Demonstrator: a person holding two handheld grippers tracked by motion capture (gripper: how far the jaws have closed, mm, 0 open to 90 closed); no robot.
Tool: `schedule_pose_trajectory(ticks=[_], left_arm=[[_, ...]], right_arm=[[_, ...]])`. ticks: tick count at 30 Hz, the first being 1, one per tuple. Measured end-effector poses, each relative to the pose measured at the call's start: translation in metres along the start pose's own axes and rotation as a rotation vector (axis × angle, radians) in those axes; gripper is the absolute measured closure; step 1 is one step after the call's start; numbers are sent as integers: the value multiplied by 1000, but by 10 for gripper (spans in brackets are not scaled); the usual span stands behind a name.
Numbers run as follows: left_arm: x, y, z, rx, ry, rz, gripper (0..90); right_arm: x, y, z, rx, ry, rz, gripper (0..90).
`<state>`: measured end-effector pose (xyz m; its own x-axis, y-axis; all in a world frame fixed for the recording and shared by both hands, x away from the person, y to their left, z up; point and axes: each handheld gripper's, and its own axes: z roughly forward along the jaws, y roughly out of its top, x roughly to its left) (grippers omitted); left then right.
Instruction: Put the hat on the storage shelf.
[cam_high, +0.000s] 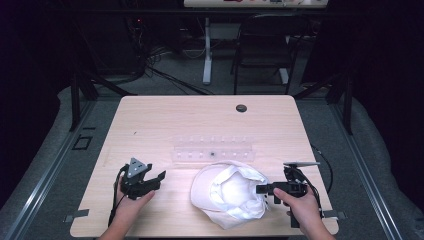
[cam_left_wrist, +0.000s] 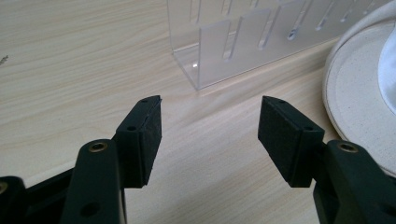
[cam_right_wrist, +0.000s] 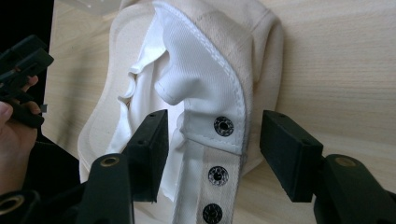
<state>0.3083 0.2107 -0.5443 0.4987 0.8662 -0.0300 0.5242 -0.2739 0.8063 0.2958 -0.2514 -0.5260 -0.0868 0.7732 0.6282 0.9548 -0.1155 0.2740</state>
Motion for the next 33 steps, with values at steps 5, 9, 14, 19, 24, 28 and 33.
schedule_pose_trajectory(ticks=[5,9,14,19,24,28,33], left_arm=[[0,0,0,-2,2,-1,403],[0,0,0,-1,-1,0,403],[0,0,0,-5,1,0,402],[0,0,0,-1,1,1,403],[0,0,0,0,2,0,403],[0,0,0,1,2,3,402],[0,0,0,-1,3,3,402]], right_arm=[[2,0,11,26,8,2,426],[4,0,15,39,13,1,426],[9,1,11,30,40,3,430],[14,5,1,34,76,-13,443],[19,8,-5,26,92,-2,500],[22,10,-7,34,106,9,543],[24,12,-10,31,115,24,648]])
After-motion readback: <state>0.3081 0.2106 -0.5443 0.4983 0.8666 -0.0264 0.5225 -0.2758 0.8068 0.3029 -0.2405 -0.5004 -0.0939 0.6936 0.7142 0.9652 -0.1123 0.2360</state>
